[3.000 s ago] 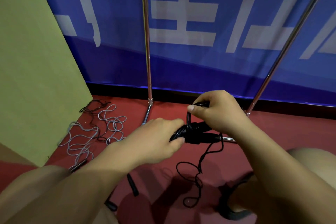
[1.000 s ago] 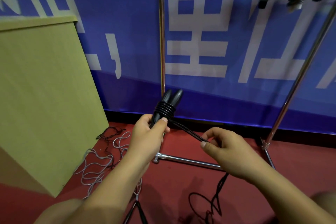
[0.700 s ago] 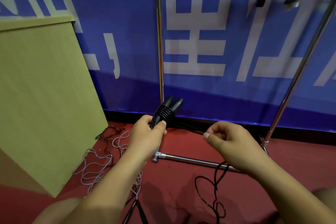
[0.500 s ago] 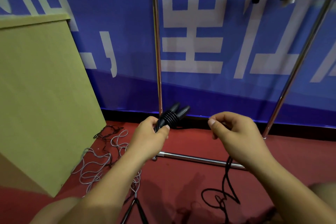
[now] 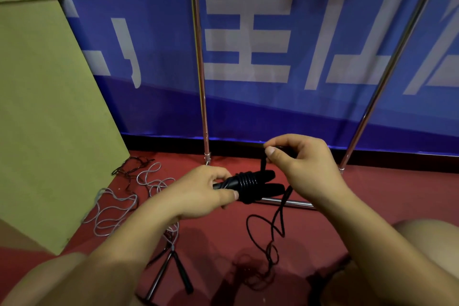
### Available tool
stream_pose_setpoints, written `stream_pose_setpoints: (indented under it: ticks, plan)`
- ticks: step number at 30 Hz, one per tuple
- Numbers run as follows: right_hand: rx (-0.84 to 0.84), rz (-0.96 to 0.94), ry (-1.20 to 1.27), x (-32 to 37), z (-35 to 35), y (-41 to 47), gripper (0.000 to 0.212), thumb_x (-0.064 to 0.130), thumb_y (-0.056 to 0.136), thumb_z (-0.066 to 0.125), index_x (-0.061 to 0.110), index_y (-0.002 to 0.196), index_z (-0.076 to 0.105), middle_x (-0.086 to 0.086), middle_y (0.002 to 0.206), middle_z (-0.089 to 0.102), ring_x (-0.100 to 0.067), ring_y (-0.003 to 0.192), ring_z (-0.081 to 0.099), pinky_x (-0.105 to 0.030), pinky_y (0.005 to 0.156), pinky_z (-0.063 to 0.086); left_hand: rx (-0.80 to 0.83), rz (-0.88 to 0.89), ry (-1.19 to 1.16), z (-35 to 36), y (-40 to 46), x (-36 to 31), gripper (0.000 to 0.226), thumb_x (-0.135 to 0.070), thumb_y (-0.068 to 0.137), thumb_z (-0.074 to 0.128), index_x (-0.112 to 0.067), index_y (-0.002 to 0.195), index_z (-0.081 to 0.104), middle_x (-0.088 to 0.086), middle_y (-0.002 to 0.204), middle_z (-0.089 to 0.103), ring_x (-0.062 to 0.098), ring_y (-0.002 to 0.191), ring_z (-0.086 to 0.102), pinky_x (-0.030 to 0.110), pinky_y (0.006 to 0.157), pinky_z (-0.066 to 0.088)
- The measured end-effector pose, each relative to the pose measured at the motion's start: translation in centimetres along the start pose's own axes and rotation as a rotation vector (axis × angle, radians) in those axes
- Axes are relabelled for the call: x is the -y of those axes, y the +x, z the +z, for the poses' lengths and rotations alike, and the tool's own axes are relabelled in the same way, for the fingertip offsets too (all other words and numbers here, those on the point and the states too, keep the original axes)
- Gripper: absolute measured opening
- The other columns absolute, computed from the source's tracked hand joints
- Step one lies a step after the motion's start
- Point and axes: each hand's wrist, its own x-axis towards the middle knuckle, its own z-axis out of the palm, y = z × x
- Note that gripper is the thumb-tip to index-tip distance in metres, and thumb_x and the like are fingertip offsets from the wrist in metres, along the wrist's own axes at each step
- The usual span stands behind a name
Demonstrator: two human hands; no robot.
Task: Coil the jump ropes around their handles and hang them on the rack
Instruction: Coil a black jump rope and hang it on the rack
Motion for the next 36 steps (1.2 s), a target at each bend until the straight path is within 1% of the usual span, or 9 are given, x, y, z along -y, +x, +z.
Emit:
stream_pose_setpoints:
  ticks: [4,12,18,21,25,30,32,34,36]
  plan:
    - [0.023,0.002,-0.008,0.1,-0.2,-0.1,0.009,0.019,0.089,0.07,0.024,0.083,0.075,0.008,0.074,0.074,-0.006,0.077,0.07,-0.035,0.084,0.057,0.095,0.039,-0.045,-0.4,-0.6,-0.3,0.005,-0.028,0.089,0.068,-0.024,0.088,0.07,-0.004,0.071,0.068,0.012,0.058,0.044,0.03,0.058,0.033]
    - [0.144,0.015,0.003,0.1,-0.1,-0.1,0.006,0.018,0.088,0.072,0.023,0.088,0.076,0.007,0.083,0.075,-0.005,0.081,0.07,-0.024,0.08,0.056,0.231,0.045,-0.158,-0.8,-1.3,-0.8,0.006,-0.017,0.09,0.069,-0.02,0.085,0.07,0.003,0.071,0.066,0.011,0.062,0.051,0.023,0.058,0.039]
    - [0.22,0.084,0.218,0.5,-0.1,0.2,0.006,0.009,0.087,0.072,0.014,0.088,0.075,0.012,0.066,0.068,0.003,0.056,0.056,-0.01,0.056,0.043,0.285,0.102,-0.272,-1.3,-1.8,-1.1,0.007,-0.007,0.092,0.065,-0.011,0.086,0.066,0.005,0.069,0.063,0.01,0.061,0.052,0.022,0.059,0.04]
    - [0.262,0.154,0.29,0.3,-0.4,0.3,0.005,0.011,0.085,0.072,0.013,0.089,0.075,0.011,0.063,0.062,-0.004,0.05,0.045,-0.016,0.048,0.038,0.317,0.142,-0.322,-1.4,-2.1,-1.2,0.013,-0.003,0.093,0.063,-0.013,0.083,0.063,0.003,0.067,0.062,0.008,0.06,0.053,0.02,0.057,0.041]
    - [0.312,0.226,0.404,0.2,-0.5,0.5,0.015,0.02,0.074,0.075,0.013,0.088,0.073,0.002,0.064,0.056,-0.009,0.05,0.042,-0.019,0.047,0.038,0.338,0.207,-0.407,-1.4,-2.3,-1.3,0.003,-0.012,0.086,0.065,-0.014,0.085,0.063,0.005,0.069,0.062,0.014,0.065,0.053,0.023,0.061,0.04]
    - [0.388,0.267,0.537,0.7,-0.4,-0.2,0.021,0.024,0.076,0.069,0.009,0.088,0.064,-0.002,0.068,0.058,-0.013,0.053,0.051,-0.023,0.049,0.045,0.32,0.255,-0.562,-1.1,-2.3,-1.1,0.007,-0.017,0.08,0.067,-0.016,0.085,0.063,0.004,0.07,0.062,0.016,0.065,0.054,0.017,0.054,0.04]
    - [0.368,0.251,0.549,0.8,1.0,0.1,0.028,0.036,0.071,0.074,0.013,0.082,0.063,0.0,0.063,0.059,-0.014,0.053,0.053,-0.022,0.05,0.046,0.295,0.278,-0.646,-0.6,-2.0,-1.0,0.011,-0.02,0.076,0.07,-0.018,0.086,0.065,0.004,0.072,0.062,0.014,0.066,0.057,0.017,0.054,0.041]
    - [0.37,0.249,0.498,0.5,2.1,0.4,0.05,0.054,0.056,0.085,0.014,0.076,0.064,-0.007,0.059,0.063,-0.017,0.052,0.059,-0.026,0.054,0.049,0.266,0.296,-0.731,0.2,-1.7,-1.0,0.013,-0.021,0.075,0.071,-0.02,0.087,0.069,0.004,0.074,0.063,0.017,0.07,0.056,0.017,0.054,0.042]
    - [0.5,0.224,0.533,0.9,2.8,0.1,0.033,0.039,0.08,0.072,0.007,0.072,0.066,-0.025,0.061,0.065,-0.024,0.054,0.064,-0.031,0.057,0.052,0.219,0.297,-0.785,0.9,-1.4,-1.2,0.026,-0.022,0.074,0.071,-0.012,0.098,0.07,0.005,0.074,0.065,0.017,0.067,0.053,0.017,0.055,0.042]
